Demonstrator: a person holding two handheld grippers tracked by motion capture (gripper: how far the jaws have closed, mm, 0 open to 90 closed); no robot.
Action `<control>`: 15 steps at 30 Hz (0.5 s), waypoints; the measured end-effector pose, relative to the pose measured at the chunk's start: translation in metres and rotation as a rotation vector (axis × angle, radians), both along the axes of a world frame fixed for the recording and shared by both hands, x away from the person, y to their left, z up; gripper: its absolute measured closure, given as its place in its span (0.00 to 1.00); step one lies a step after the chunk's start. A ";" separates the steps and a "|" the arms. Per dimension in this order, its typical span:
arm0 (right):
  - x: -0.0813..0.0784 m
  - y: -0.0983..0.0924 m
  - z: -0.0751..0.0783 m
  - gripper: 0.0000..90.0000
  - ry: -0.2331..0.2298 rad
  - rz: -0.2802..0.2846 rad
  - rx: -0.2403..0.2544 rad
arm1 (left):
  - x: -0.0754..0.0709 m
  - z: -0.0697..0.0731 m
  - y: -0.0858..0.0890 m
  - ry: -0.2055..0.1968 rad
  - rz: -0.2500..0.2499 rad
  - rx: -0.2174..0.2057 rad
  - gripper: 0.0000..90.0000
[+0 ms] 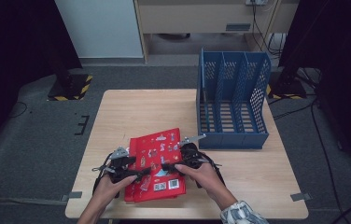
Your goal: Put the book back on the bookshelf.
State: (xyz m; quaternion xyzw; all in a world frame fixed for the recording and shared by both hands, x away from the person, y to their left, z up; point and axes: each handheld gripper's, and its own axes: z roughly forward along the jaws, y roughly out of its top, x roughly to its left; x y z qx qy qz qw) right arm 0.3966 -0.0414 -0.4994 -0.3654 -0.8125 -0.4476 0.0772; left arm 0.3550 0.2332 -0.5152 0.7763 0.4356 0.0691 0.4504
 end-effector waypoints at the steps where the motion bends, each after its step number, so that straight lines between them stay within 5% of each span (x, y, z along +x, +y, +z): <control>1: 0.000 0.001 -0.001 0.28 0.001 -0.003 0.001 | 0.000 0.000 0.000 -0.001 -0.004 0.003 0.05; 9: -0.002 0.001 -0.008 0.29 -0.010 -0.026 0.028 | 0.000 -0.001 -0.002 -0.011 -0.006 0.013 0.03; 15: -0.002 -0.004 -0.010 0.40 -0.010 -0.058 0.079 | 0.000 -0.001 -0.003 -0.015 -0.002 0.016 0.01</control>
